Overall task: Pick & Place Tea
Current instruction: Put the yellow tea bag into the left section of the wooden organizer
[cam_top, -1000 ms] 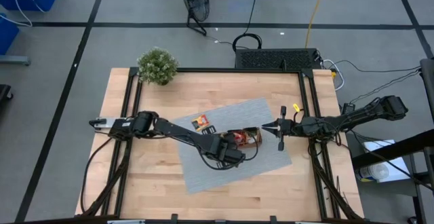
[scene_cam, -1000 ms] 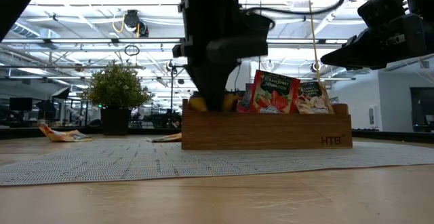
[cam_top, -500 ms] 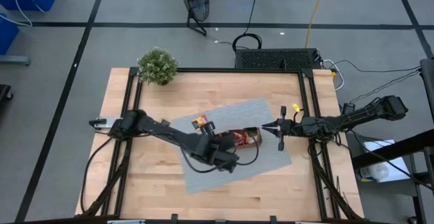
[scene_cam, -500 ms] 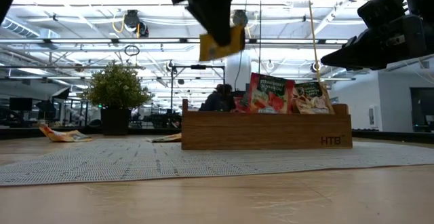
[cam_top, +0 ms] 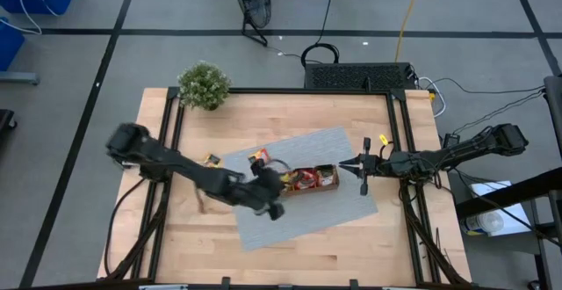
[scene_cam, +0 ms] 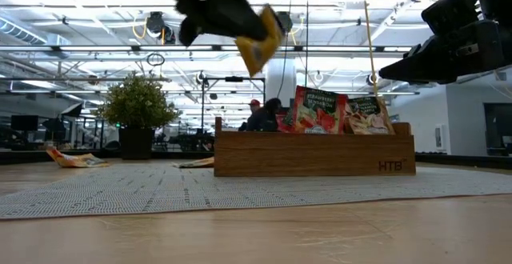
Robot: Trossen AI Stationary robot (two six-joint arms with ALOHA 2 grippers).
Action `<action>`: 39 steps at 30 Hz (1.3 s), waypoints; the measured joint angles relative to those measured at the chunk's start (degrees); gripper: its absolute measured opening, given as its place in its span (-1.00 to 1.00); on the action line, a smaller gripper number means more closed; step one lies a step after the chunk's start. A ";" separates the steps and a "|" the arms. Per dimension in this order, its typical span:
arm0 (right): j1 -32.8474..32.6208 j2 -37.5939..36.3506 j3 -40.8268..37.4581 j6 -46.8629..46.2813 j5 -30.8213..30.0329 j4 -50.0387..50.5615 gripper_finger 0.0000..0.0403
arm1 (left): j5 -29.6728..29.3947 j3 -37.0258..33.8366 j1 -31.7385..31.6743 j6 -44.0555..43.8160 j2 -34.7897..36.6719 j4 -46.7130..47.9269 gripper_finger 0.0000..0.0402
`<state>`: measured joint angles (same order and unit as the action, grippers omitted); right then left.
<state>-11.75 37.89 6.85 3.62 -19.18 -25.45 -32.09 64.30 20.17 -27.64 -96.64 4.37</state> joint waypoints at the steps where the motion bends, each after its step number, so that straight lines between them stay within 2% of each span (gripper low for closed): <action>1: 0.00 0.00 0.00 0.00 0.00 0.00 -0.91 | 1.21 -4.96 -0.09 0.62 2.54 -6.99 -1.00; 4: 0.02 0.00 0.00 0.00 0.00 -0.06 -0.91 | 4.26 -18.69 -0.65 0.02 7.91 -26.64 -1.00; 8: 0.00 0.00 0.00 0.00 -0.05 -0.36 -0.91 | 6.98 -32.31 -2.80 -6.42 8.03 -45.26 -1.00; 11: 0.01 0.03 -0.02 0.02 -0.05 -0.83 -0.91 | 6.84 -37.00 -4.33 -11.75 3.71 -54.34 -1.00; 13: 0.02 0.20 0.02 0.02 -0.07 -1.62 -0.91 | 7.59 -38.00 -5.07 -11.48 1.25 -59.94 -1.00; 15: 0.01 0.05 -0.04 0.08 -0.09 -1.62 -0.91 | 11.06 -37.64 -5.90 -9.78 -1.11 -65.67 -1.00; 18: 0.00 0.07 -0.02 0.13 -0.10 -1.96 -0.91 | 15.55 -36.07 -7.01 -7.60 -3.74 -68.70 -1.00; 25: 0.00 0.33 0.00 0.24 -0.15 -2.12 -0.91 | 20.06 -32.17 -8.86 -7.58 -9.47 -66.63 -1.00; 30: 0.01 0.47 -0.01 0.26 -0.17 -1.97 -0.91 | 20.33 -31.25 -9.90 -7.81 -12.73 -67.98 -0.94; 39: 0.00 0.63 0.00 0.26 -0.17 -1.95 -0.91 | 20.03 -31.27 -9.31 -4.12 -12.04 -68.32 -0.68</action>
<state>-11.74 38.52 6.85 3.88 -19.35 -27.40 -12.06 33.04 10.86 -31.76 -108.68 -63.95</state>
